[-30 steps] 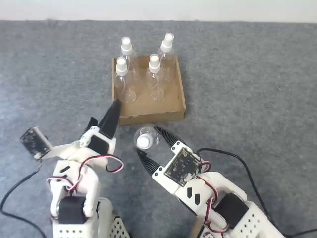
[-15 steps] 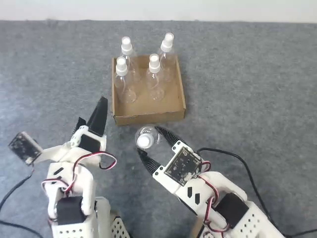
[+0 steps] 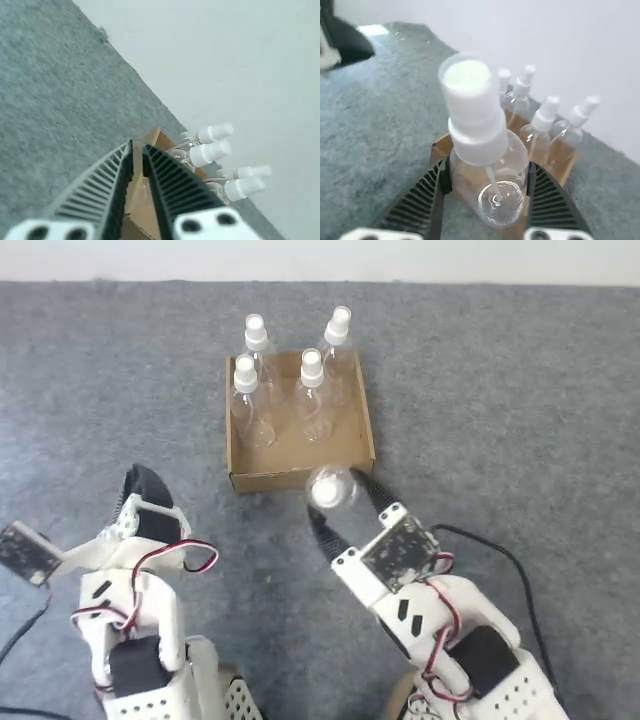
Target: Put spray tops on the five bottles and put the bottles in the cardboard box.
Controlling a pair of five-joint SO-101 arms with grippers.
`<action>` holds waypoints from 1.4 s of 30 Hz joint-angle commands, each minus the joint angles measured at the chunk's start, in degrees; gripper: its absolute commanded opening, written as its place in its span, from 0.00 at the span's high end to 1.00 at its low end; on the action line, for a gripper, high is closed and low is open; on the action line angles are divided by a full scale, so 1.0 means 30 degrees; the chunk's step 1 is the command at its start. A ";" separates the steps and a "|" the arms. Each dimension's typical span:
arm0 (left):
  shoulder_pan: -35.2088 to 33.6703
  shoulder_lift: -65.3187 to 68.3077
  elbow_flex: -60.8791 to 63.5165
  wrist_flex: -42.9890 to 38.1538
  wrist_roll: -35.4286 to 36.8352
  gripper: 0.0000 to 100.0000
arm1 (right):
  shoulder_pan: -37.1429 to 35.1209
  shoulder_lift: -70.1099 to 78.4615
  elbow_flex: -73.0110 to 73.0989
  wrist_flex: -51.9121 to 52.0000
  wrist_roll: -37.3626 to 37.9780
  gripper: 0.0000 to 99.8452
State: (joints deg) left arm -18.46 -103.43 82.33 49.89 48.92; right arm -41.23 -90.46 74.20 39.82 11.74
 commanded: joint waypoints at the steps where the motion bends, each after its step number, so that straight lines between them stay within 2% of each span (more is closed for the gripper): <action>1: -0.0117 -0.0352 -0.0952 -0.0615 -0.1641 0.99 | 0.0864 -0.0220 -0.2520 -0.0073 -0.0147 0.89; 8: -0.0059 -0.0352 -0.0689 -0.0791 -0.1993 0.99 | 0.0894 0.0484 -0.4220 -0.0689 0.0029 0.89; 18: -0.0117 -0.0352 0.1128 -0.3985 -0.1993 0.99 | 0.2388 0.6608 -0.4659 -0.5348 -0.0147 0.89; 23: -0.0117 -0.0352 0.1128 -0.4044 -0.2022 0.99 | 0.2447 0.9451 -0.4659 -0.7253 -0.0264 0.89; 30: -0.0117 -0.0352 0.1158 -0.4103 -0.2022 0.99 | 0.4059 1.3700 -0.4718 -1.0711 -0.1905 0.89; 40: -0.0059 -0.0352 0.1158 -0.4132 -0.2022 0.99 | 0.4029 1.7040 -0.4689 -1.2908 -0.1963 0.89; 42: -0.0029 -0.0352 0.1158 -0.4132 -0.2022 0.99 | 0.4029 1.7744 -0.4689 -1.3465 -0.2696 0.89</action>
State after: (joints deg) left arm -18.73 -103.43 86.37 39.25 43.38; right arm -29.89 -39.12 64.00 3.25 6.55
